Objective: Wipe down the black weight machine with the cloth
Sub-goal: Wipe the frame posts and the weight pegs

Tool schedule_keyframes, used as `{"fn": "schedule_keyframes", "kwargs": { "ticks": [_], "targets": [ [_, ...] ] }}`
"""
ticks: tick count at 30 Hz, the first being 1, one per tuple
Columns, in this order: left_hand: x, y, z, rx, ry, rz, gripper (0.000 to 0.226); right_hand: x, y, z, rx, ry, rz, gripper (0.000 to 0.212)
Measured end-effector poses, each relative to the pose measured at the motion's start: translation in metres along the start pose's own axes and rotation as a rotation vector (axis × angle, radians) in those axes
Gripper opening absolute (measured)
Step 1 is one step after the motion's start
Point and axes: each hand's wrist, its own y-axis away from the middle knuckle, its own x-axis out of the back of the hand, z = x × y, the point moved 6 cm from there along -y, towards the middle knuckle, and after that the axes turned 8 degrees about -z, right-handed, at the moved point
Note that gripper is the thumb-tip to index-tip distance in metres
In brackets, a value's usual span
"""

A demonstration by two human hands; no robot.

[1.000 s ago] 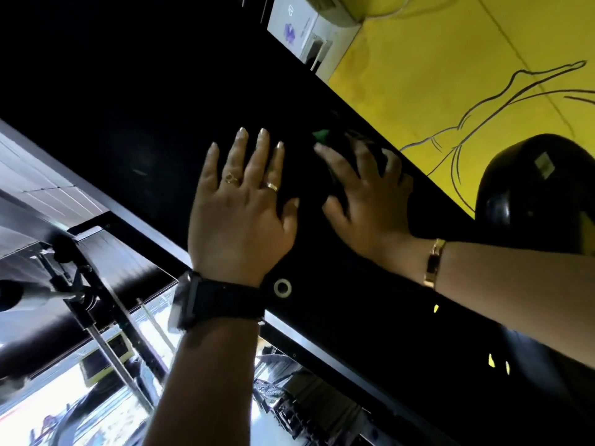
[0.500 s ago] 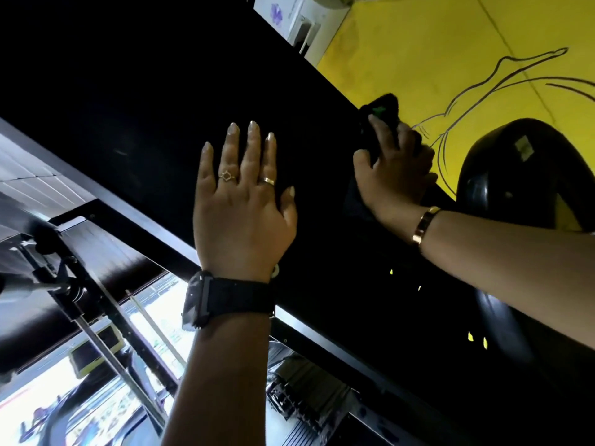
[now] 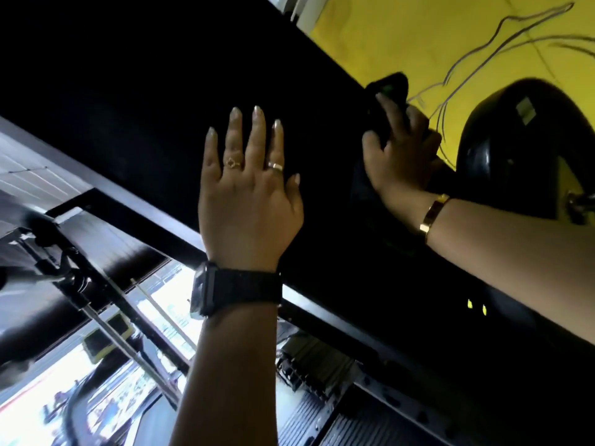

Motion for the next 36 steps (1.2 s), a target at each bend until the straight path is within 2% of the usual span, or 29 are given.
{"fn": "schedule_keyframes", "kwargs": {
  "ticks": [4, 6, 11, 17, 18, 22, 23, 28, 31, 36],
  "targets": [
    [-0.006, 0.007, 0.007, -0.033, -0.028, -0.03, 0.058, 0.0, 0.024, 0.01, -0.016, 0.009, -0.048, 0.055],
    [-0.008, 0.009, 0.009, -0.028, -0.015, -0.025, 0.058, -0.004, 0.043, 0.013, 0.009, 0.06, -0.031, 0.063],
    [-0.007, 0.01, 0.01, -0.011, 0.012, 0.007, 0.057, -0.016, 0.09, -0.004, 0.304, 0.217, 0.104, 0.066],
    [-0.006, 0.011, 0.012, -0.011, 0.028, 0.002, 0.057, -0.012, 0.109, 0.017, 0.673, 0.22, 0.071, 0.065],
    [-0.006, 0.011, 0.012, -0.004, 0.03, -0.003, 0.057, -0.012, 0.105, 0.023, 0.67, 0.211, 0.069, 0.064],
    [-0.004, 0.011, 0.014, -0.009, 0.051, -0.023, 0.058, -0.009, 0.093, 0.031, 0.403, 0.128, 0.069, 0.064],
    [-0.003, 0.011, 0.015, -0.01, 0.054, -0.025, 0.058, -0.009, 0.095, 0.026, 0.387, 0.131, 0.07, 0.064],
    [-0.002, 0.012, 0.014, -0.011, 0.067, -0.024, 0.06, -0.015, 0.125, -0.011, 0.667, 0.173, 0.076, 0.06],
    [-0.003, 0.013, 0.015, -0.026, 0.077, -0.019, 0.06, -0.013, 0.144, -0.007, 0.636, 0.132, 0.102, 0.057],
    [-0.006, 0.012, 0.015, -0.021, 0.071, 0.0, 0.055, -0.015, 0.179, 0.042, 0.617, 0.16, 0.036, 0.057]
  ]
}}
